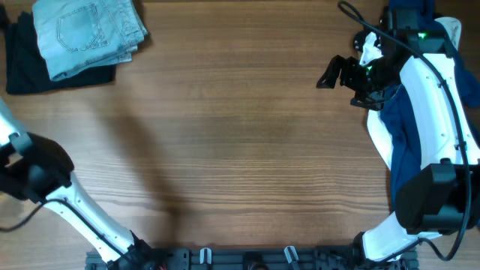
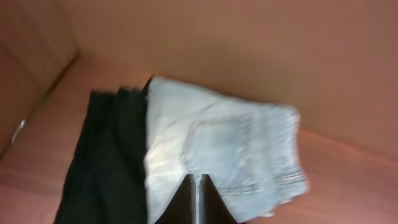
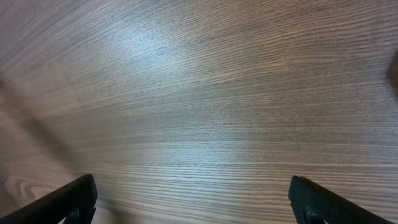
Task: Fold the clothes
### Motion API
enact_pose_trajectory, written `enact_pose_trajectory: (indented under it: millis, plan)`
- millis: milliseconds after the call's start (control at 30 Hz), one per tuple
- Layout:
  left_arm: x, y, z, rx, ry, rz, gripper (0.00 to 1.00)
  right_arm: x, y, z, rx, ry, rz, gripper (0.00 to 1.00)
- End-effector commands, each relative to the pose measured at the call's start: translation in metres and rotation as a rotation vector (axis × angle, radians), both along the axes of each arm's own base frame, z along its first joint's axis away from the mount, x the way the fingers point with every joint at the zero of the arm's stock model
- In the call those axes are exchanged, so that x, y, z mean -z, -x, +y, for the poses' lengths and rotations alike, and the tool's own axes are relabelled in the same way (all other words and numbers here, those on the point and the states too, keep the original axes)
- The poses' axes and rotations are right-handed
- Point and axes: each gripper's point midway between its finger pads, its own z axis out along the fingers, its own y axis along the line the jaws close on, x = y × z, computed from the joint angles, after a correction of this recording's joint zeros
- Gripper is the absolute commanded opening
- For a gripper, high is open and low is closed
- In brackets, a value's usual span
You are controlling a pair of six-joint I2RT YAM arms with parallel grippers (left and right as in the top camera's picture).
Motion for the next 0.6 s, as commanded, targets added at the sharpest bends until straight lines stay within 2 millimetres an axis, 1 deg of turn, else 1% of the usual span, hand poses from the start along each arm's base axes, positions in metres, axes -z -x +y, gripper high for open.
enact_pose_trajectory:
  millis: [0,33,67,133,167,267,333,400,433,467,500,533,567]
  plan:
    - [0.088,-0.003,0.018,-0.013,0.054,0.146,0.45,-0.012,-0.001,-0.001,-0.017,0.017,-0.042,1.0]
    - [0.111,-0.005,0.019,-0.012,0.076,0.177,0.52,-0.012,-0.001,-0.001,-0.016,0.016,-0.041,1.0]
    - [0.127,-0.006,0.019,-0.011,0.091,0.199,0.58,-0.012,-0.001,-0.001,-0.016,0.017,-0.04,1.0]
    - [0.161,-0.006,0.018,-0.005,0.129,0.245,0.63,-0.011,0.0,-0.001,-0.016,0.016,-0.037,1.0]
    - [0.18,-0.006,0.017,-0.004,0.151,0.271,0.69,-0.011,0.0,-0.001,-0.016,0.016,-0.036,1.0]
    - [0.221,-0.003,0.015,-0.004,0.191,0.329,0.7,-0.011,0.0,-0.001,-0.016,0.017,-0.036,1.0]
    - [0.235,-0.001,0.014,-0.003,0.205,0.348,0.7,-0.011,0.0,-0.001,-0.016,0.016,-0.036,1.0]
    - [0.243,-0.002,0.012,0.006,0.218,0.352,0.7,-0.011,0.0,-0.001,-0.016,0.017,-0.037,1.0]
    - [0.244,-0.003,0.008,0.02,0.233,0.345,0.67,-0.011,0.0,-0.001,-0.015,0.016,-0.037,1.0]
    - [0.246,-0.005,0.001,0.046,0.267,0.33,0.52,-0.011,0.0,-0.001,-0.011,0.016,-0.035,1.0]
    - [0.246,-0.007,-0.003,0.063,0.288,0.318,0.41,-0.011,0.0,-0.001,-0.011,0.016,-0.035,1.0]
    - [0.245,-0.008,-0.005,0.071,0.298,0.312,0.25,-0.011,0.0,-0.001,-0.012,0.016,-0.035,1.0]
    - [0.244,-0.008,-0.006,0.076,0.304,0.308,0.15,-0.011,0.0,-0.001,-0.011,0.015,-0.035,1.0]
